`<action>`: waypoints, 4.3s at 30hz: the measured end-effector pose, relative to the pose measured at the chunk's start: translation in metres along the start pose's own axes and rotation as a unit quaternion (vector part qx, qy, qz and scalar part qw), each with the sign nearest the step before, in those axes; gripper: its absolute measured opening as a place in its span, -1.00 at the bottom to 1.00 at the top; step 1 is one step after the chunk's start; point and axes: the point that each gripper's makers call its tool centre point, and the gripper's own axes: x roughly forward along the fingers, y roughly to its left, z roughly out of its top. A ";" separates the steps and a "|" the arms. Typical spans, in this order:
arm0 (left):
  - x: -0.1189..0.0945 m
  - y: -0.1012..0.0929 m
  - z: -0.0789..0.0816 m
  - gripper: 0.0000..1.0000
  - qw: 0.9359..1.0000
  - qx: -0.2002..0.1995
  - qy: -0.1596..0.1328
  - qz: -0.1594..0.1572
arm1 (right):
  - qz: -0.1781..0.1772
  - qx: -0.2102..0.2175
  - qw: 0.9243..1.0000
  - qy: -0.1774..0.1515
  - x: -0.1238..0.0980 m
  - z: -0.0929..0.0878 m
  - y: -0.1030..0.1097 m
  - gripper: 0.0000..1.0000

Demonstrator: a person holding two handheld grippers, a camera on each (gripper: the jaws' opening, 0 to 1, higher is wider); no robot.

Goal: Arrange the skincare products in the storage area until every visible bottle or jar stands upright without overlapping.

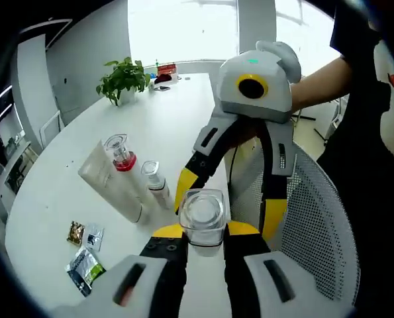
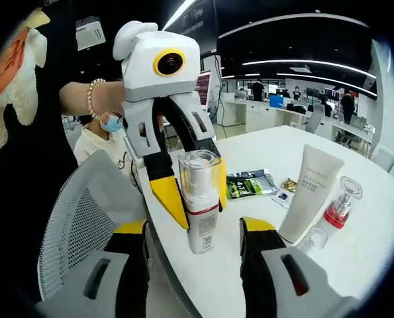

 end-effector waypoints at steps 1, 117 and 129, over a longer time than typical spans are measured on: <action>0.003 0.001 -0.002 -0.58 1.000 -0.001 0.003 -0.001 | -0.008 0.004 1.000 0.000 -0.002 -0.001 -0.002 0.13; 0.012 0.057 -0.073 0.31 0.982 -0.143 0.004 0.124 | -0.175 0.089 0.981 0.007 -0.048 -0.027 -0.067 0.99; -0.029 0.041 -0.100 0.65 0.958 -0.217 -0.008 0.186 | -0.166 0.079 0.983 0.003 -0.036 -0.021 -0.061 0.99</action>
